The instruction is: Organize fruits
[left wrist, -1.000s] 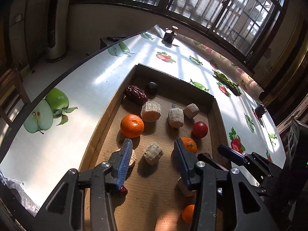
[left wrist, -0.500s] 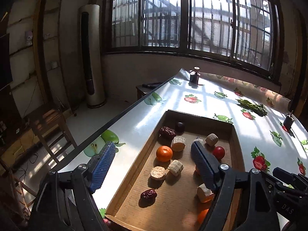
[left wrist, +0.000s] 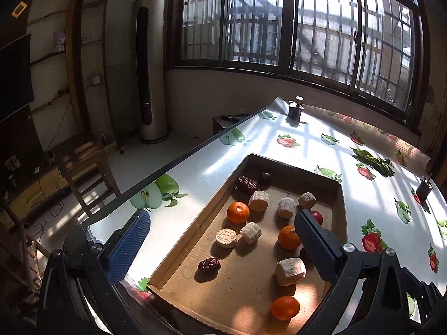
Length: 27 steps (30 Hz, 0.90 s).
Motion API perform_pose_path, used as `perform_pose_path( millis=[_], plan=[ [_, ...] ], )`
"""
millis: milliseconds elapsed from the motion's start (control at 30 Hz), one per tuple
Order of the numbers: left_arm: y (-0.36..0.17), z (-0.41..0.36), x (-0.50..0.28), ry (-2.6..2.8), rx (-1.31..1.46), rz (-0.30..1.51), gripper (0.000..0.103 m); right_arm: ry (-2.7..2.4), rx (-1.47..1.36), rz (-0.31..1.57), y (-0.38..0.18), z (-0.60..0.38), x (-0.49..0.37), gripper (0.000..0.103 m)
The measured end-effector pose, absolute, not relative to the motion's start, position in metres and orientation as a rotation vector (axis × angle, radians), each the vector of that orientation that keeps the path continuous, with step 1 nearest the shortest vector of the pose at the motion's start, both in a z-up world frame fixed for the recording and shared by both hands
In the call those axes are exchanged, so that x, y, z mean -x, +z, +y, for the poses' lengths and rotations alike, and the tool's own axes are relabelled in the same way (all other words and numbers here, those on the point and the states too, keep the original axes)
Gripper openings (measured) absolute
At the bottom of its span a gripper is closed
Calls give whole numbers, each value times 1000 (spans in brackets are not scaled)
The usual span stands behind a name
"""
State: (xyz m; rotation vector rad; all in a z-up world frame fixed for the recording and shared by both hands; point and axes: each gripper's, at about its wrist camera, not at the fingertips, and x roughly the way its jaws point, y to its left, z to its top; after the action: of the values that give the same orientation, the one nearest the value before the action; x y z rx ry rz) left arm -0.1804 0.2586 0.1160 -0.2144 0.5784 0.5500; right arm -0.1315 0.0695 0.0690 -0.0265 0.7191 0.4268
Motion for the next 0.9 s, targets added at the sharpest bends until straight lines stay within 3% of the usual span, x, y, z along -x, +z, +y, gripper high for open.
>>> perform_pose_path(
  millis=[400,900],
  plan=[
    [119,236,188,577,124,520,103,437,28,718,66,69,135,78],
    [107,248,177,489,193,606,103,427,105,711,62,87,140,82]
  ],
)
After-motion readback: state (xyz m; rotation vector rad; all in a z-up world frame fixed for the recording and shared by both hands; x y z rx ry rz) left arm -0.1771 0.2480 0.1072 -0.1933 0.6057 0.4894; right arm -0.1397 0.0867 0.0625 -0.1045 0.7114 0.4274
